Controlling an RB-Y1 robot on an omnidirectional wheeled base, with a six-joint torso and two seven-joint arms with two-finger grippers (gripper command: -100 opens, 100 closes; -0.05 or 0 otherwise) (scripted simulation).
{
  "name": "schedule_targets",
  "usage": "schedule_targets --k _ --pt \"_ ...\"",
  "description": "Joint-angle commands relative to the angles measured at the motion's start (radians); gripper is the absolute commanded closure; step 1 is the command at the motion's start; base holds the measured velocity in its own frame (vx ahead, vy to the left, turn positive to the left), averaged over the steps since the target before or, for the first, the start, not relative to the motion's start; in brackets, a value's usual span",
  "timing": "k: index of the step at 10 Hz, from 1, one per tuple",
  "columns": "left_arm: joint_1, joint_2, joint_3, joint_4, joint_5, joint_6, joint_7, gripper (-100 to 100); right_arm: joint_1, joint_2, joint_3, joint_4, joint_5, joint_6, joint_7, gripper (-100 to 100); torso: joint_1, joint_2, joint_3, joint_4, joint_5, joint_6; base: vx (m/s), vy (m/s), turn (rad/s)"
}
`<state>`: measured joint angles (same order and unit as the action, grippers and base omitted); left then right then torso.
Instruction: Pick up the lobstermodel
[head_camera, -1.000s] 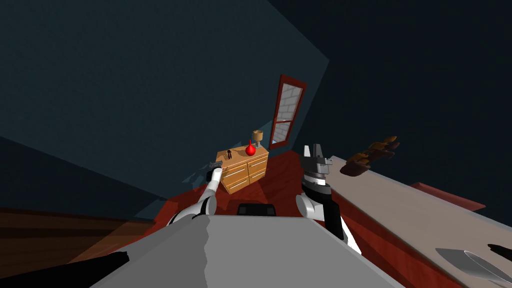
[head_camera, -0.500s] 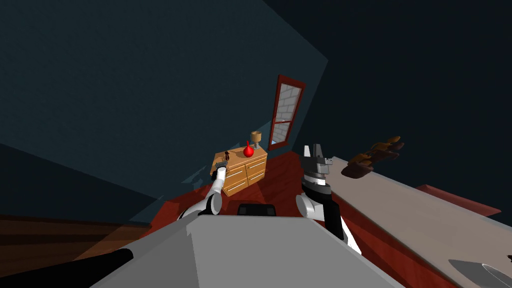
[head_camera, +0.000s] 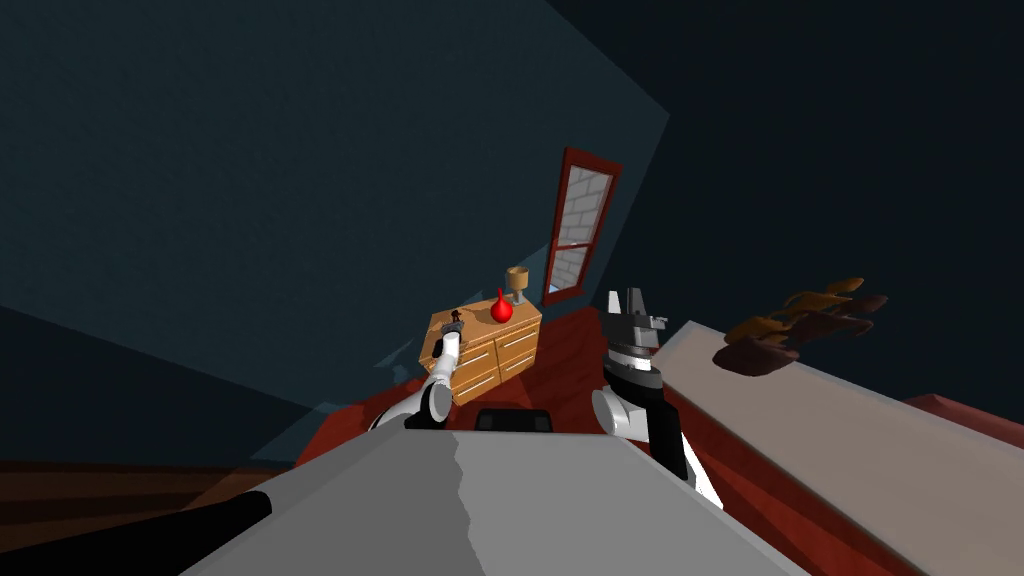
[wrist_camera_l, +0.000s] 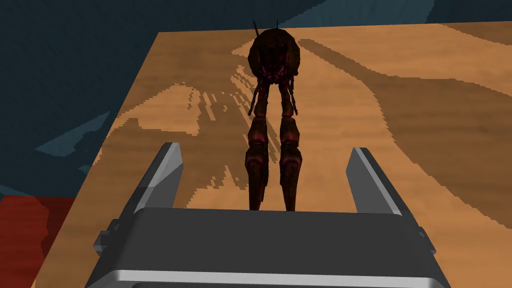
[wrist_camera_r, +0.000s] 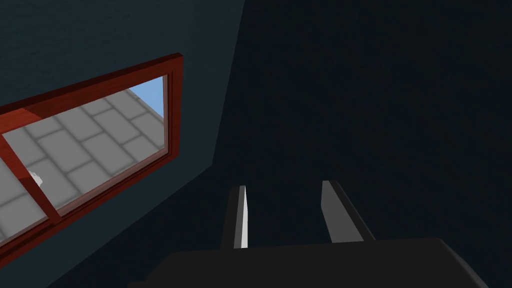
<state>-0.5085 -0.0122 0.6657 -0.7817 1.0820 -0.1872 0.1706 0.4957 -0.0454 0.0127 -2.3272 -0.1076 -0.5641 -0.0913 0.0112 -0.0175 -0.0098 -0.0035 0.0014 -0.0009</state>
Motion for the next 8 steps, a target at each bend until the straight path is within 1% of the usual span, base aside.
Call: schedule_targets --k 1,2,3,4,5,6,7,8 --pt "-0.013 -0.01 0.009 0.003 0.001 -0.001 -0.007 -100 0.0 0.0 0.0 0.0 0.0 0.0 0.0 0 0.0 0.0 0.0 0.0 0.0 0.0 0.22 0.116 0.012" --pt "-0.02 -0.016 0.013 0.003 0.001 -0.001 -0.011 -100 0.0 0.0 0.0 0.0 0.0 0.0 0.0 0 -0.002 0.002 0.001 0.0 0.0 0.0 0.169 0.117 0.015" --pt "-0.015 -0.018 0.017 -0.004 0.002 0.003 -0.018 -100 0.0 0.0 0.0 0.0 0.0 0.0 0.0 0 -0.002 0.004 0.002 0.001 0.0 0.0 0.072 0.056 -0.003" --pt "-0.016 -0.018 0.017 -0.004 0.001 0.003 -0.018 0 0.0 0.0 0.0 0.0 0.0 0.0 0.0 0 -0.005 0.01 0.005 0.002 -0.001 0.0 0.015 0.01 0.0" --pt "-0.035 -0.019 0.067 0.007 0.039 0.05 -0.068 -100 -0.001 0.0 0.0 0.0 0.0 0.0 0.0 0 -0.008 0.014 0.008 0.003 -0.002 0.0 0.041 -0.014 0.174" --pt "-0.035 -0.019 0.076 0.007 0.039 0.05 -0.097 -100 0.0 0.0 0.0 0.0 0.0 0.0 0.0 0 -0.01 0.014 0.008 0.003 -0.002 0.0 0.043 -0.044 0.088" --pt "-0.035 -0.019 0.076 0.007 0.039 0.05 -0.112 -100 -0.001 0.0 0.0 0.0 0.0 0.0 0.0 0 -0.012 0.015 0.008 0.003 -0.002 0.0 0.019 -0.035 -0.017" --pt "-0.054 -0.021 0.121 0.018 0.077 0.096 -0.148 -100 -0.001 0.0 0.0 0.0 0.0 0.0 0.0 0 -0.012 0.016 0.009 0.003 -0.003 0.001 0.033 -0.043 0.149"
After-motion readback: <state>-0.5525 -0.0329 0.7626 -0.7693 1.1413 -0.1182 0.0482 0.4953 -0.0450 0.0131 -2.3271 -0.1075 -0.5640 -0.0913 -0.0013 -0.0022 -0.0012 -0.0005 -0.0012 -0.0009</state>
